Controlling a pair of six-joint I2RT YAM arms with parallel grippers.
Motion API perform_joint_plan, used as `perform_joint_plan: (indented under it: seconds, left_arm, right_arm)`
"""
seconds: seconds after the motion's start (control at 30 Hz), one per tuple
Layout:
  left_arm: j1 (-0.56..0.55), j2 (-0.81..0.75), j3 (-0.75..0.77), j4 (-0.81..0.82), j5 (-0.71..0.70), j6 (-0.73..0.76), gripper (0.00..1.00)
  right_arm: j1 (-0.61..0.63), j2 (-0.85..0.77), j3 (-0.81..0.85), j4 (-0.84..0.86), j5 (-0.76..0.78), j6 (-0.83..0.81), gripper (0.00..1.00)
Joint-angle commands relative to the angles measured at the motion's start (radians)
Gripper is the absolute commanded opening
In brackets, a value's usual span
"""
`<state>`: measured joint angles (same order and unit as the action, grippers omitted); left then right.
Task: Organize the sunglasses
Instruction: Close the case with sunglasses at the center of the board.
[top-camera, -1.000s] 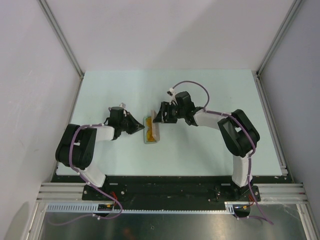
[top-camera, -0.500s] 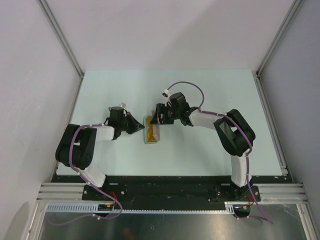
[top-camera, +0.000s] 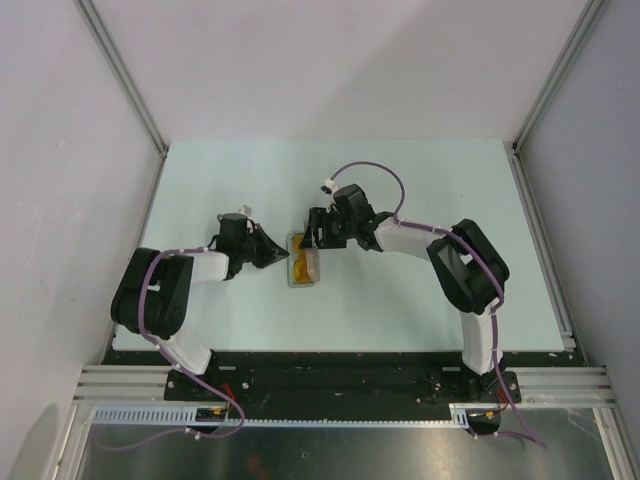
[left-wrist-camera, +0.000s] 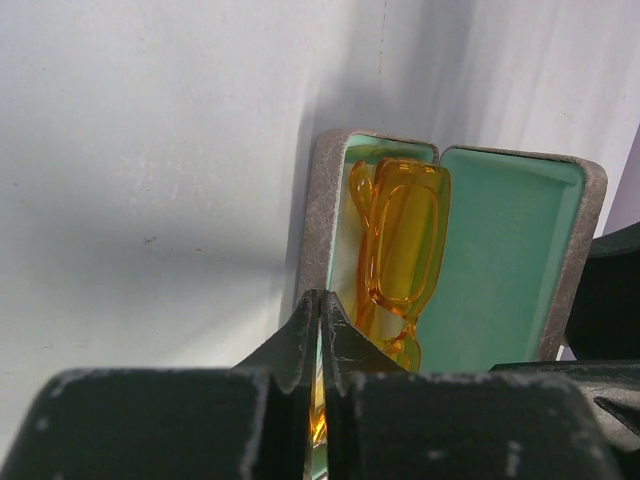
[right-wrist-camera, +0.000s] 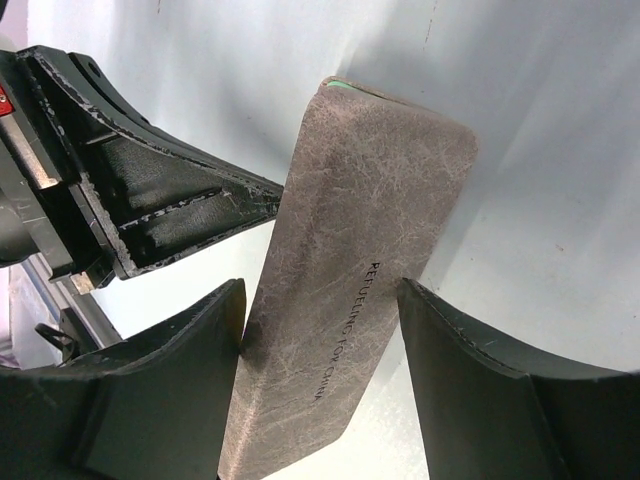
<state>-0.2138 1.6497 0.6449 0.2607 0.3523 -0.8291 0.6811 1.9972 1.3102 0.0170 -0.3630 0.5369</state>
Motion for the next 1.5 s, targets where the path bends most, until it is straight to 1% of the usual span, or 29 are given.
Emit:
perform_joint_plan:
  seconds: [0.0, 0.23, 0.43, 0.47, 0.57, 0.6, 0.73, 0.83, 1.0, 1.47]
  left_arm:
    - [-0.002, 0.021, -0.013, -0.006, -0.007, 0.03, 0.03]
    - [-0.002, 0.012, -0.013, -0.006, -0.007, 0.031, 0.02]
    - [-0.002, 0.013, -0.011, -0.006, -0.006, 0.031, 0.02]
    - [-0.002, 0.016, -0.011, -0.006, -0.006, 0.031, 0.02]
    - [-0.002, 0.013, -0.013, -0.006, -0.006, 0.033, 0.02]
    - [-0.002, 0.013, -0.013, -0.006, -0.007, 0.033, 0.02]
    - [-0.002, 0.01, -0.013, -0.006, -0.006, 0.035, 0.02]
    - [-0.002, 0.012, -0.014, -0.006, -0.006, 0.036, 0.02]
    - [-0.002, 0.01, -0.017, -0.006, -0.004, 0.038, 0.01]
    - [-0.002, 0.004, -0.019, -0.008, -0.006, 0.039, 0.0]
  right_arm:
    - [0.017, -0.041, 0.041, -0.063, 0.058, -0.031, 0.68]
    - [0.015, -0.12, 0.041, -0.104, 0.102, -0.045, 0.7]
    - [0.011, -0.161, 0.041, -0.137, 0.095, -0.048, 0.69]
    - [0.011, -0.16, 0.041, -0.138, 0.093, -0.049, 0.68]
    - [0.005, -0.15, 0.041, -0.152, 0.095, -0.046, 0.57]
    - [0.002, -0.146, 0.041, -0.157, 0.098, -0.043, 0.52]
    - [-0.003, -0.12, 0.041, -0.146, 0.091, -0.037, 0.43]
    - [-0.005, -0.098, 0.041, -0.12, 0.073, -0.031, 0.39]
    - [-0.005, -0.052, 0.044, -0.088, 0.035, -0.017, 0.35]
    - [0.018, 0.008, 0.104, -0.107, 0.021, -0.014, 0.34]
